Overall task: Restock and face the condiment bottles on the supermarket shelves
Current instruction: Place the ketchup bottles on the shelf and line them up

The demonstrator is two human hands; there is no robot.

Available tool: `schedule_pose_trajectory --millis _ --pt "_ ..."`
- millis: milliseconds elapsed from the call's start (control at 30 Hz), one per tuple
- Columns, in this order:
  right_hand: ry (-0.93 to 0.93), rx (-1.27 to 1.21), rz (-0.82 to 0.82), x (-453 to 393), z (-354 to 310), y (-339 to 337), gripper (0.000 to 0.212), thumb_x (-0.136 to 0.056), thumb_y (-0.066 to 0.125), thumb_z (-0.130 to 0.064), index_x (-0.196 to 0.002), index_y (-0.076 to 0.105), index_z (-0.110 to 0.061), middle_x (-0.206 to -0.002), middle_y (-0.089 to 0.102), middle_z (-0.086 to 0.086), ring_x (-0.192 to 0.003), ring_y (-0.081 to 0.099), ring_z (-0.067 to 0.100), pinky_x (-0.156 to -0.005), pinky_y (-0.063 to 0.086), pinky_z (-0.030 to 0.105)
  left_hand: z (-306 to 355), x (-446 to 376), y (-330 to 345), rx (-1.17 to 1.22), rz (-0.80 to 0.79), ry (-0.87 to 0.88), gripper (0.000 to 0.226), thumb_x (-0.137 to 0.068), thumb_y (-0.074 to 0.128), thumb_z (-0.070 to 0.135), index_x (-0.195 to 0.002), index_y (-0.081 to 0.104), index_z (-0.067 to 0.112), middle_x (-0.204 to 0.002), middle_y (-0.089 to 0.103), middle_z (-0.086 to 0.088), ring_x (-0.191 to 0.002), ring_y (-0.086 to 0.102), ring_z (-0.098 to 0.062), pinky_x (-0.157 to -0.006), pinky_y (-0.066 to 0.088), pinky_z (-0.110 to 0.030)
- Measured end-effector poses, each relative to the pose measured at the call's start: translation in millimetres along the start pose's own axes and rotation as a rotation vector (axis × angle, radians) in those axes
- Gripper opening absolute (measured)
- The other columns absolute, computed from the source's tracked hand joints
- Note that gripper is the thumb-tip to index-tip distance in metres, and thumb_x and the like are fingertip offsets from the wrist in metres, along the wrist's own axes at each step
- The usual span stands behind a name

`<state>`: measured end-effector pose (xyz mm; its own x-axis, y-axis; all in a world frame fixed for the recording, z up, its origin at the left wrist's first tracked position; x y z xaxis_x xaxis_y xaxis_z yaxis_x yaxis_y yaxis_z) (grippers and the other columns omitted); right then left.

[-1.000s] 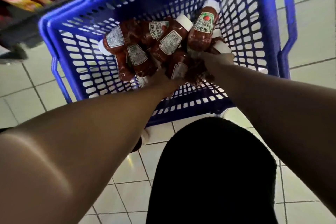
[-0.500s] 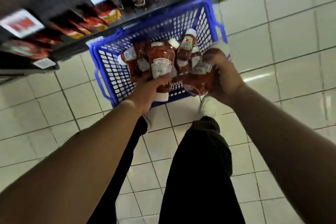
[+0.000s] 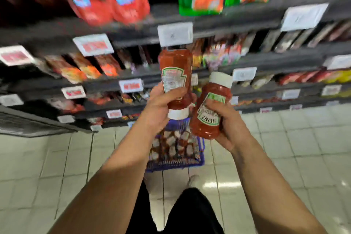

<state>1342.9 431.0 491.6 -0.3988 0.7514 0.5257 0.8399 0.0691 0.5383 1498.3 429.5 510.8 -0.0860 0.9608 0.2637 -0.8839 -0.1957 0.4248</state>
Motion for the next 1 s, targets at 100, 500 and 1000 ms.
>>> schedule_pose_trajectory --millis 100,500,1000 --pt "-0.144 0.068 -0.114 22.0 -69.6 48.1 0.039 -0.073 0.072 -0.003 -0.111 0.066 -0.003 -0.100 0.073 0.019 -0.080 0.073 0.029 -0.079 0.061 0.042 95.5 6.3 36.5 -0.052 -0.045 0.169 0.038 -0.074 0.064 0.002 -0.112 0.060 -0.003 -0.087 0.073 -0.016 -0.071 0.073 -0.027 -0.066 0.059 -0.034" --pt "-0.426 0.433 -0.360 84.7 -247.5 249.5 0.029 -0.074 0.083 -0.021 -0.101 0.076 -0.017 -0.092 0.074 0.019 -0.087 0.075 0.036 -0.066 0.060 0.043 380.5 57.6 30.7 -0.320 0.104 0.624 0.040 -0.064 0.086 0.031 -0.099 0.072 0.018 -0.094 0.076 -0.009 -0.086 0.072 -0.029 -0.081 0.060 -0.045" --pt "-0.395 0.955 -0.124 -44.1 -239.8 448.7 0.037 -0.084 0.083 -0.030 -0.100 0.066 0.000 -0.089 0.079 0.012 -0.078 0.077 0.022 -0.068 0.063 0.036 480.5 20.4 -84.2 -0.436 0.102 0.629 0.055 -0.057 0.087 0.044 -0.103 0.074 0.018 -0.099 0.079 -0.001 -0.090 0.076 -0.015 -0.076 0.060 -0.026"
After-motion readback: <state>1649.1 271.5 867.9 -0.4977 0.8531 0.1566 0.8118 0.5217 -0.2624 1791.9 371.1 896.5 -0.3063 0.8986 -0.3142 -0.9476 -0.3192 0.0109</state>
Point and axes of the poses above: each hand's wrist, its own x-axis away from the middle knuckle, its own y-axis out of the palm, z = x × y, the point moved 8 cm from there along -x, towards the middle knuckle
